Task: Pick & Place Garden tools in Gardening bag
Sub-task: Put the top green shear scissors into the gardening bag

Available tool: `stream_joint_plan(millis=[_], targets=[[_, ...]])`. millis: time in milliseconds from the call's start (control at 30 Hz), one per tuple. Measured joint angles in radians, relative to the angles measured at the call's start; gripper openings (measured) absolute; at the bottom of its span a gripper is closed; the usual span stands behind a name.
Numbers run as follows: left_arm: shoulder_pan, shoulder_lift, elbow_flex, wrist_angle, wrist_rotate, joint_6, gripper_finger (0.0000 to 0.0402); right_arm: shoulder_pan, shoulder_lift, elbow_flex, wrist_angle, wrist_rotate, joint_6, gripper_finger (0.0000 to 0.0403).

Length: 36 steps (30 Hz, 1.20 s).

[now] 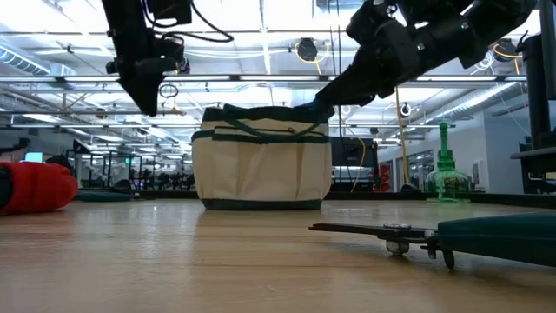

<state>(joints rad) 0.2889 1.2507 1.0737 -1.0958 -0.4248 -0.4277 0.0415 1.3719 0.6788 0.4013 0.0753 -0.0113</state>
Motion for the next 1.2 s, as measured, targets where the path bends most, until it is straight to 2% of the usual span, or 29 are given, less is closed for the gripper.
stream_joint_plan(millis=[133,300,567,667,833,1200], targets=[[0.01,0.0,-0.052,0.005,0.0,-0.023,0.0124,0.008,-0.005,0.0,0.005,0.0,0.0,0.013],[0.038,0.0,-0.143,0.089,0.005,-0.029,0.0124,0.013,-0.008,0.0,0.006,0.0,0.0,0.013],[0.15,0.0,-0.238,0.122,0.027,-0.025,0.0124,0.013,-0.008,0.0,0.005,0.0,0.0,0.013],[0.2,0.0,-0.26,0.134,0.032,-0.003,0.0124,0.013,-0.008,0.0,0.005,0.0,0.0,0.013],[0.274,0.0,-0.324,0.205,0.123,0.089,0.0124,0.013,-0.008,0.0,0.003,-0.001,0.0,0.013],[0.379,0.0,-0.377,0.265,0.128,0.14,0.0124,0.013,-0.007,0.0,0.005,0.001,0.0,0.013]])
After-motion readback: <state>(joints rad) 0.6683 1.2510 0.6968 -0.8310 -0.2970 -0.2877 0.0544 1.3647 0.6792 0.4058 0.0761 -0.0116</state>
